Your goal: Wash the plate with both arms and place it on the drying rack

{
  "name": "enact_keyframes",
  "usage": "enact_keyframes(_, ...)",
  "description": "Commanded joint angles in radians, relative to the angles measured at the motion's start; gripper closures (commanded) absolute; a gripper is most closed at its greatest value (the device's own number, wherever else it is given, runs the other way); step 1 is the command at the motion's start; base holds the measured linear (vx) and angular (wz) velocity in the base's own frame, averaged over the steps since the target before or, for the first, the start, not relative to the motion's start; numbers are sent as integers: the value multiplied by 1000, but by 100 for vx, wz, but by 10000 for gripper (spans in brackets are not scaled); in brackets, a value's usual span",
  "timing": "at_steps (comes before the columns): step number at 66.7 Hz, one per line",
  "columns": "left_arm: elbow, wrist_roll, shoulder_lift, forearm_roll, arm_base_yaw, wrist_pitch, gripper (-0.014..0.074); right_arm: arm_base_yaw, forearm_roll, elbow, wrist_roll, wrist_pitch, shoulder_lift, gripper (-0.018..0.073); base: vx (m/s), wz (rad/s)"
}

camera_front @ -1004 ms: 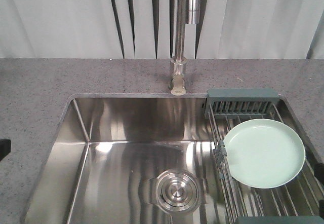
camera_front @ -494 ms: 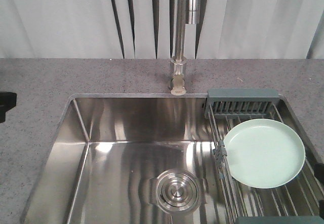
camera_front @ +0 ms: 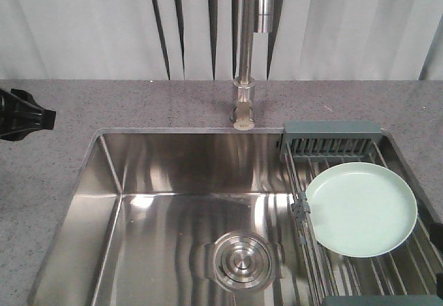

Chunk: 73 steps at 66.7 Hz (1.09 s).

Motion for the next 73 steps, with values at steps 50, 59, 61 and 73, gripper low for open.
enact_keyframes(50,-39,1016,324,-870,-6,-164,604,0,1,-26,-2,-62,1,240,0,0)
enact_keyframes(59,-39,1243,374,-1034,-39,-145,604,0,1,-26,-2,-62,1,240,0,0)
enact_keyframes(61,-39,1282,383,-1059,-51,-146,604,0,1,-26,-2,-62,1,240,0,0)
enact_keyframes(73,-39,1474,425,-1181,-119,-152,604,0,1,-26,-2,-62,1,240,0,0)
